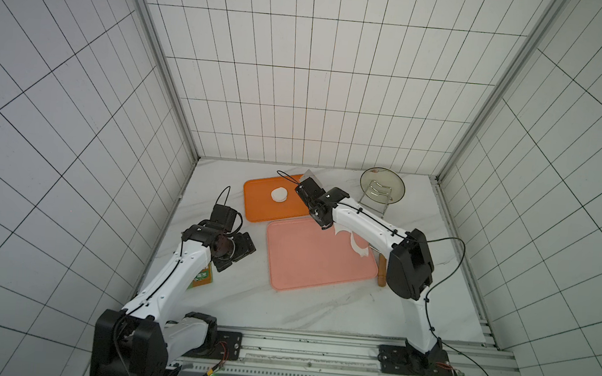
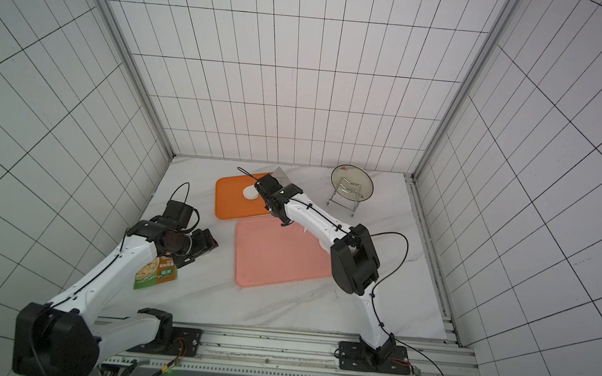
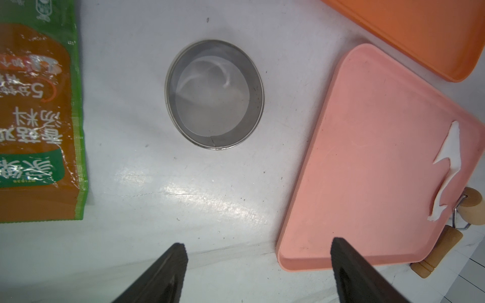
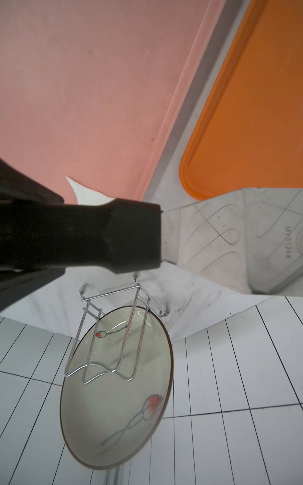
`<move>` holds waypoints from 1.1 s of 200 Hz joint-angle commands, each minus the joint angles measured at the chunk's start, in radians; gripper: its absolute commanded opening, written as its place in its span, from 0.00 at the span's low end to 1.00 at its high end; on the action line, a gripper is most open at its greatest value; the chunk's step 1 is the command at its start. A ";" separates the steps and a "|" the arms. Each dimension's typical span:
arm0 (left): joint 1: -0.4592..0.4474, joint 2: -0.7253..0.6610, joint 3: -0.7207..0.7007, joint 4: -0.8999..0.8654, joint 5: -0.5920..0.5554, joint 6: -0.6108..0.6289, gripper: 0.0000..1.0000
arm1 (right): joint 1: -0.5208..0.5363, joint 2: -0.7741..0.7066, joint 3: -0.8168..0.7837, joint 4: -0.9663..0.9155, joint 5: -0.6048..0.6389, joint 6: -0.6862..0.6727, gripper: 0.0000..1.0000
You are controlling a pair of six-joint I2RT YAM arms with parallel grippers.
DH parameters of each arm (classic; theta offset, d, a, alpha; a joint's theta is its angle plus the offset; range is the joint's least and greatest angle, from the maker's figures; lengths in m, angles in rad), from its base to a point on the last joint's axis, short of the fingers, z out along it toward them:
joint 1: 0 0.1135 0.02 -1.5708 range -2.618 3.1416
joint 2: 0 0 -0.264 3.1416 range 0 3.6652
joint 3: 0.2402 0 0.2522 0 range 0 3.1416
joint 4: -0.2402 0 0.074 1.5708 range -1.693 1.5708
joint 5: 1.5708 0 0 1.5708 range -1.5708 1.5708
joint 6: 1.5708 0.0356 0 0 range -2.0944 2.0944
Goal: Roll out the dumpling wrappers from the dough
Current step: Place the spatula at the center of the board.
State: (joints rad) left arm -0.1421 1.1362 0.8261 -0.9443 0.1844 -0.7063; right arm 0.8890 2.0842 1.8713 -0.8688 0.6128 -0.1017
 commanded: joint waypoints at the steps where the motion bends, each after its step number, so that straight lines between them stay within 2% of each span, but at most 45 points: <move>1: -0.009 0.006 -0.003 0.052 0.008 0.013 0.85 | -0.005 -0.110 -0.080 0.040 -0.074 0.078 0.00; 36: -0.125 0.061 0.045 0.066 -0.052 -0.002 0.85 | -0.007 -0.261 -0.224 0.051 -0.206 0.154 0.00; 58: -0.182 0.109 0.056 0.092 -0.056 -0.024 0.84 | -0.007 -0.366 -0.338 0.074 -0.243 0.194 0.00; 157: -0.396 0.310 0.130 0.136 -0.123 -0.018 0.79 | -0.059 -0.813 -0.786 0.049 -0.163 0.405 0.00; 220: -0.446 0.372 0.169 0.137 -0.144 -0.004 0.79 | -0.161 -1.035 -0.978 -0.031 -0.137 0.624 0.00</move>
State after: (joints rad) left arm -0.5747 1.4860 0.9672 -0.8234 0.0696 -0.7246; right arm 0.7673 1.1107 0.9554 -0.8627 0.4202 0.3885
